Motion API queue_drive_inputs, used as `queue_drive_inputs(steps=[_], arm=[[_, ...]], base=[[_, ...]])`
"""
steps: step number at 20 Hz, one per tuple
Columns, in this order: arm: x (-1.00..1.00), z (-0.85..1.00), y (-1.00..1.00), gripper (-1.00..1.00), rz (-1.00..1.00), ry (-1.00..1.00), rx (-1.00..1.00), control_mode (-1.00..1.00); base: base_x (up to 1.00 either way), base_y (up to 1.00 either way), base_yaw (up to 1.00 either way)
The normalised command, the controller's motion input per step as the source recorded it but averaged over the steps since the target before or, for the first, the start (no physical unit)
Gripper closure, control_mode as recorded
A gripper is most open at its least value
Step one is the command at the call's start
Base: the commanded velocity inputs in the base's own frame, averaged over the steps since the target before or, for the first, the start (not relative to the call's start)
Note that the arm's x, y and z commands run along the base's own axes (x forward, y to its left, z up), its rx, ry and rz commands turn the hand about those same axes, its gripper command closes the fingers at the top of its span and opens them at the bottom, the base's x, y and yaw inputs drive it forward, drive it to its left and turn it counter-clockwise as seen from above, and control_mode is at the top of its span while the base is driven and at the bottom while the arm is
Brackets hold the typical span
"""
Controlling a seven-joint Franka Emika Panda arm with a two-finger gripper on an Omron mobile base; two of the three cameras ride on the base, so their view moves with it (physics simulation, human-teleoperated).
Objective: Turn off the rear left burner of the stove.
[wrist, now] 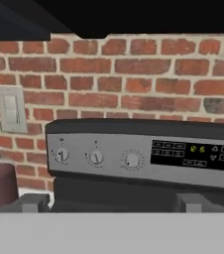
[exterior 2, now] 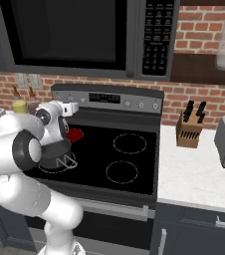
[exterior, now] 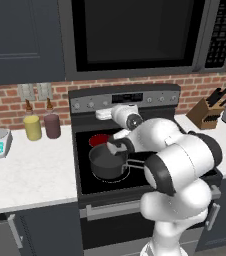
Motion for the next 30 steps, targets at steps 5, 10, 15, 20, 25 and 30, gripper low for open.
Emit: queue_drive_inputs(steps=[5,10,15,20,25,30], arm=[[0.02,-0.06,0.14,-1.0,0.14,-0.34,-0.06,-1.0],[0.0,-0.14,0.19,-1.0,0.07,-0.04,-0.15,-1.0],[0.1,-0.05,0.1,-1.0,0.0,0.0,-0.1,-1.0],[0.08,-0.03,0.0,-1.0,0.0,0.0,-0.01,-1.0],[0.26,-0.1,0.0,-1.0,0.0,0.0,0.0,-1.0],[0.28,-0.09,-0.03,-1.0,0.0,-0.01,0.0,-1.0]], base=[[0.0,0.0,0.0],[0.0,0.0,0.0],[0.0,0.0,0.0],[0.0,0.0,0.0],[0.0,0.0,0.0],[0.0,0.0,0.0]])
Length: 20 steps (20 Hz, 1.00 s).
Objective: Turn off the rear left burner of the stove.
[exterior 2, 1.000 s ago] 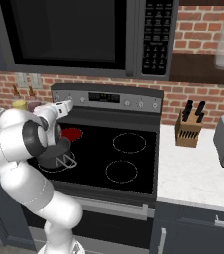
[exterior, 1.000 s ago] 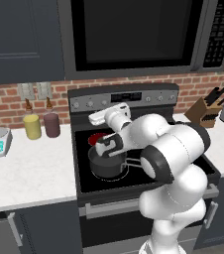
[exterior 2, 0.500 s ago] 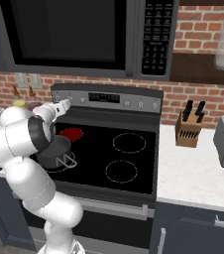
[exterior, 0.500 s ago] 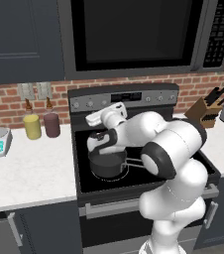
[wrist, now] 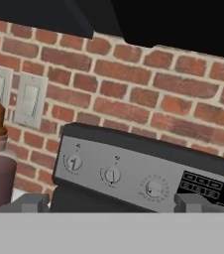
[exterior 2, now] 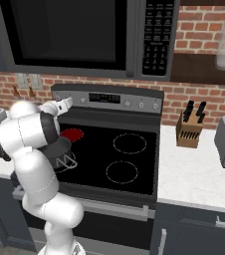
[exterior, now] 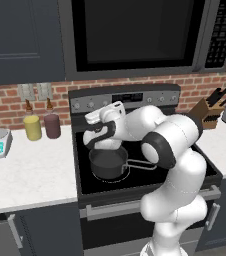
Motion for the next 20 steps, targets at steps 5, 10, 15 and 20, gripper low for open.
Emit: queue_drive_inputs(steps=[5,10,15,20], arm=[[0.13,-0.25,-0.11,-1.0,0.0,-0.03,0.0,-1.0],[0.12,-0.26,-0.09,-1.0,0.02,-0.07,0.0,-1.0],[0.13,-0.22,-0.09,-1.0,0.02,-0.12,0.0,-1.0],[0.06,-0.39,-0.21,-1.0,0.02,-0.16,0.0,-1.0]], base=[[0.0,0.0,0.0],[0.0,0.0,0.0],[0.0,0.0,0.0],[0.0,0.0,0.0]])
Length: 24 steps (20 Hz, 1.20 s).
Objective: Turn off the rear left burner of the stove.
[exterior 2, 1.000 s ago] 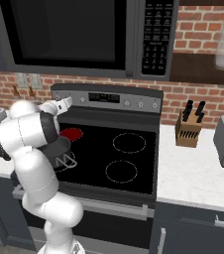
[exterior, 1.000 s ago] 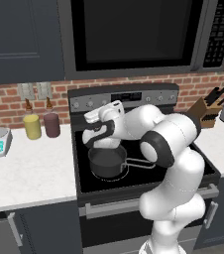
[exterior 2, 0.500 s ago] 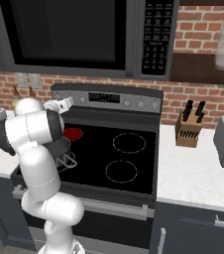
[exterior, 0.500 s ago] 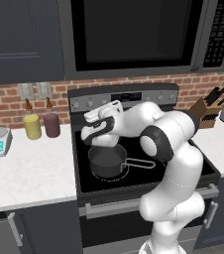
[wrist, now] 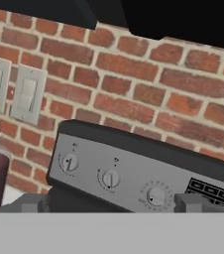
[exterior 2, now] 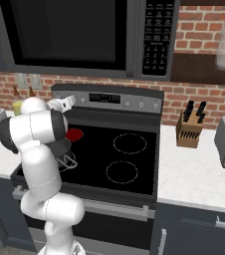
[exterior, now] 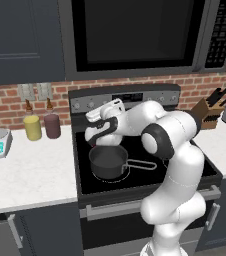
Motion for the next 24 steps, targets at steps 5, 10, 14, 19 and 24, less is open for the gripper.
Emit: queue_drive_inputs(steps=[5,10,14,19,24], arm=[[0.01,-0.31,-0.24,-1.0,0.01,-0.09,0.0,-1.0],[0.0,-0.3,-0.24,-1.0,0.0,-0.09,0.0,-1.0],[0.0,-0.32,-0.03,-1.0,0.0,-0.11,0.0,-1.0],[0.0,-0.27,0.1,-1.0,0.0,-0.08,0.0,-1.0],[0.0,-0.36,0.31,-1.0,0.0,-0.08,0.0,-1.0]], base=[[0.0,0.0,0.0],[0.0,0.0,0.0],[0.0,0.0,0.0],[0.0,0.0,0.0],[0.0,0.0,0.0]])
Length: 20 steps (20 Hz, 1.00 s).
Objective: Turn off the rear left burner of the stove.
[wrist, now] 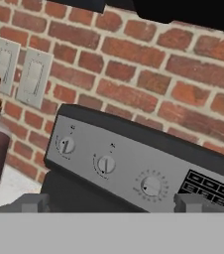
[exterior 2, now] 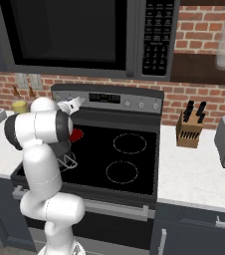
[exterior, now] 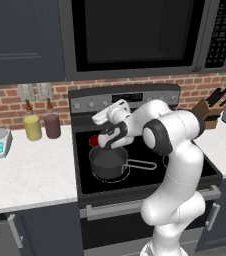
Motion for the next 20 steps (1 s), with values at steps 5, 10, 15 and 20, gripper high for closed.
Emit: queue_drive_inputs(steps=[5,10,15,20], arm=[[0.02,-0.28,0.34,-1.0,0.0,-0.08,0.01,-1.0],[0.29,-0.12,0.16,-1.0,-0.02,-0.09,0.01,-1.0],[0.38,-0.08,0.03,-1.0,-0.05,-0.07,0.0,-1.0],[0.14,-0.33,0.0,-1.0,-0.04,-0.01,0.0,-1.0]], base=[[0.0,0.0,0.0],[0.0,0.0,0.0],[0.0,0.0,0.0],[0.0,0.0,0.0]])
